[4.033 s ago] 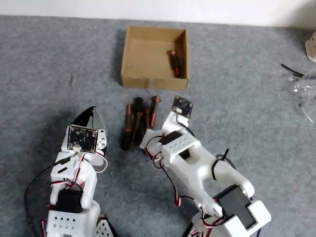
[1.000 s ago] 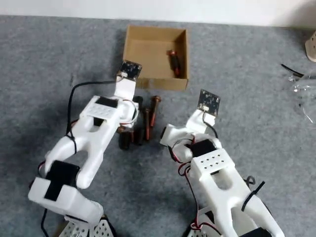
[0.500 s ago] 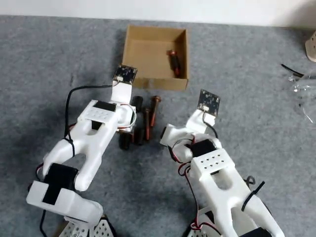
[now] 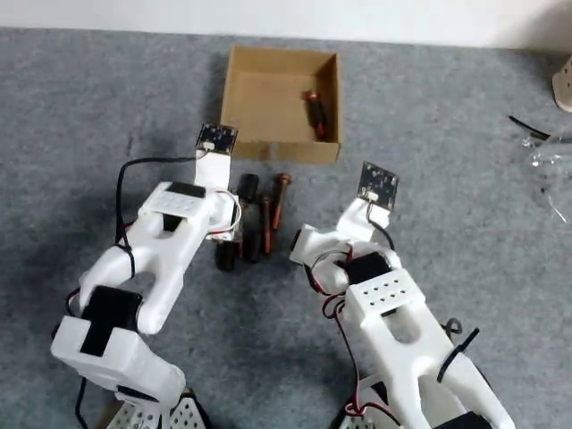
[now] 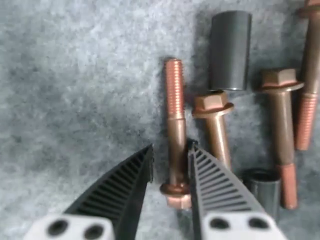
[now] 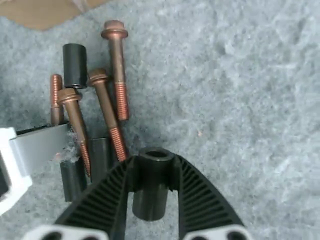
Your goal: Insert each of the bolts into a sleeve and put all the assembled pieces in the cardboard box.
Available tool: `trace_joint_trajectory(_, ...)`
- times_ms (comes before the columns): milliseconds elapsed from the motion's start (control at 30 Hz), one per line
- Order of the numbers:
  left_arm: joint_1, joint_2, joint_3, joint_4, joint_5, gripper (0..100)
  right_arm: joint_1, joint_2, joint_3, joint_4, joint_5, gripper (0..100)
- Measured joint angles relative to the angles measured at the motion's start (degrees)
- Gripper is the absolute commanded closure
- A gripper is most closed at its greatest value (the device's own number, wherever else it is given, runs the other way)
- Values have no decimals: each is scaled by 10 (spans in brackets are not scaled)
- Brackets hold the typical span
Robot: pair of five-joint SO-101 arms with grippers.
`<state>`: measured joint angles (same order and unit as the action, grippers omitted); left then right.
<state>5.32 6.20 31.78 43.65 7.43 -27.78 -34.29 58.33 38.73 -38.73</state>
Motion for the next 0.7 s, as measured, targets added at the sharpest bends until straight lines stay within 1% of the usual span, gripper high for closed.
trace_joint_trajectory(167, 0, 22, -32, 30, 0, 894, 0, 0, 0, -1, 0, 995)
trace_joint_trajectory(267, 3, 23, -34, 33, 0, 1000, 0, 0, 0, -1, 0, 995)
trace_joint_trajectory(300, 4, 23, -34, 33, 1, 984, 0, 0, 0, -1, 0, 995)
trace_joint_trajectory(367, 4, 23, -34, 33, -1, 998, 0, 0, 0, -1, 0, 995)
trace_joint_trajectory(700, 4, 23, -39, 42, -2, 994, 1, 0, 0, -1, 1, 995)
